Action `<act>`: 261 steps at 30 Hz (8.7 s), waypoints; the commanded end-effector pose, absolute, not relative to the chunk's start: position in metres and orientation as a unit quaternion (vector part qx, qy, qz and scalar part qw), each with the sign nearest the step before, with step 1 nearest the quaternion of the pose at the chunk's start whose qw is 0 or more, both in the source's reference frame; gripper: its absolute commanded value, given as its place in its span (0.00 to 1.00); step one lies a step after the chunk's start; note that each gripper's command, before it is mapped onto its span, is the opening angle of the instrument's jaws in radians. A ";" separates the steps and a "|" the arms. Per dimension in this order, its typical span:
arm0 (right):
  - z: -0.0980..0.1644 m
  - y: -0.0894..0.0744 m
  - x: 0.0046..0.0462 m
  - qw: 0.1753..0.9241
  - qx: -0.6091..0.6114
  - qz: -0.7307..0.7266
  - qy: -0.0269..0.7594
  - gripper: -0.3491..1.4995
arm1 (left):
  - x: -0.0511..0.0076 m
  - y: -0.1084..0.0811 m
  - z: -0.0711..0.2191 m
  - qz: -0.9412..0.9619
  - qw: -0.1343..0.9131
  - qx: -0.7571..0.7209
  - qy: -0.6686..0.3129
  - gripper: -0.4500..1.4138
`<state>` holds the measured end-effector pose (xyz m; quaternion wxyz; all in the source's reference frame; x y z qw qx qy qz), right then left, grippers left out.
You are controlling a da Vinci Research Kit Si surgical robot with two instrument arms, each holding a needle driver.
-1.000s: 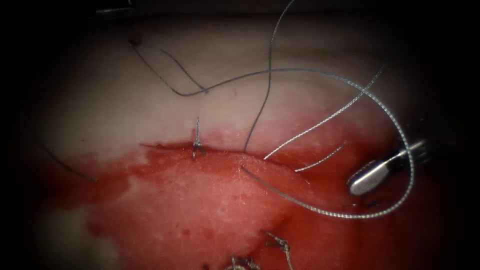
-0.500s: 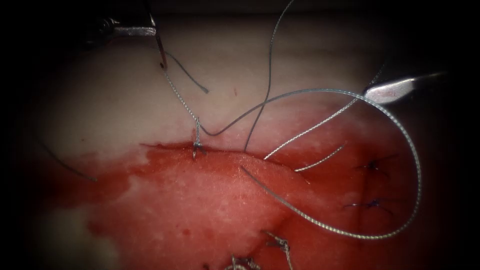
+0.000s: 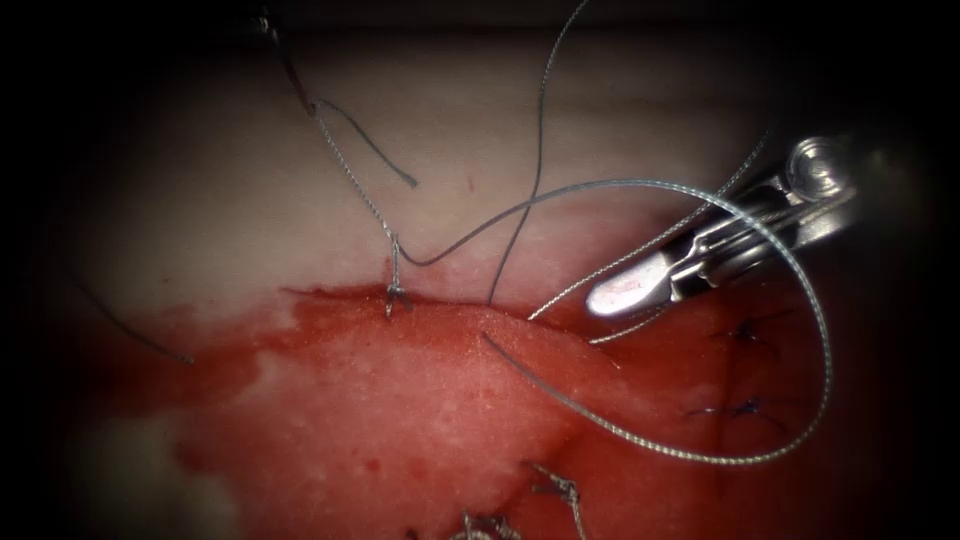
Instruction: Wound Closure
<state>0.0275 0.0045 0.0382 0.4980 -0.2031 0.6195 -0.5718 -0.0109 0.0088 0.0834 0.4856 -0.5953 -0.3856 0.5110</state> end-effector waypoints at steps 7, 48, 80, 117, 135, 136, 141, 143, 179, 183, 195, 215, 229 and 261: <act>0.041 0.004 0.0309 0.545 -0.144 -0.514 0.647 0.73 | -0.0117 0.010 0.082 0.507 0.482 -0.595 -0.396 0.00; 0.037 0.004 0.0252 0.464 -0.100 -0.602 0.643 0.00 | -0.0117 0.010 0.082 0.499 0.475 -0.587 -0.425 0.00; 0.040 0.003 0.0059 0.644 0.254 -0.658 0.297 0.00 | -0.0070 0.012 0.082 0.503 0.515 -0.587 -0.370 0.00; 0.029 0.006 0.0236 0.144 -0.330 -0.885 0.296 0.85 | -0.0071 0.010 0.079 0.471 0.377 -0.605 -0.519 0.00; 0.026 0.010 0.0305 0.091 -0.222 -0.908 0.343 0.75 | -0.0072 0.010 0.079 0.471 0.377 -0.605 -0.519 0.00; 0.026 0.010 0.0311 0.080 -0.189 -0.916 0.346 0.74 | -0.0073 0.010 0.079 0.471 0.378 -0.605 -0.519 0.00; 0.029 0.009 0.0347 0.051 -0.066 -0.918 0.388 0.65 | -0.0075 0.010 0.079 0.472 0.377 -0.606 -0.518 0.00; 0.030 0.009 0.0359 0.045 -0.034 -0.918 0.393 0.67 | -0.0075 0.010 0.079 0.472 0.377 -0.606 -0.518 0.00; 0.039 0.008 0.0397 -0.036 0.181 -0.965 0.185 0.00 | -0.0075 0.010 0.079 0.471 0.374 -0.604 -0.523 0.00; 0.037 0.010 0.0360 0.033 0.111 -0.928 0.354 0.00 | -0.0075 0.010 0.079 0.471 0.374 -0.604 -0.523 0.00; 0.033 0.013 0.0276 0.136 0.004 -0.871 0.472 0.00 | -0.0076 0.010 0.079 0.471 0.373 -0.604 -0.523 0.00; 0.037 0.012 0.0035 0.401 0.066 -0.842 0.354 0.00 | -0.0077 0.010 0.079 0.471 0.375 -0.604 -0.521 0.00; 0.037 0.009 -0.0064 0.451 0.144 -0.818 0.328 0.00 | -0.0078 0.010 0.079 0.472 0.376 -0.605 -0.520 0.00; 0.034 0.012 0.0314 0.199 -0.023 -0.876 0.438 0.57 | -0.0081 0.010 0.079 0.472 0.376 -0.605 -0.519 0.00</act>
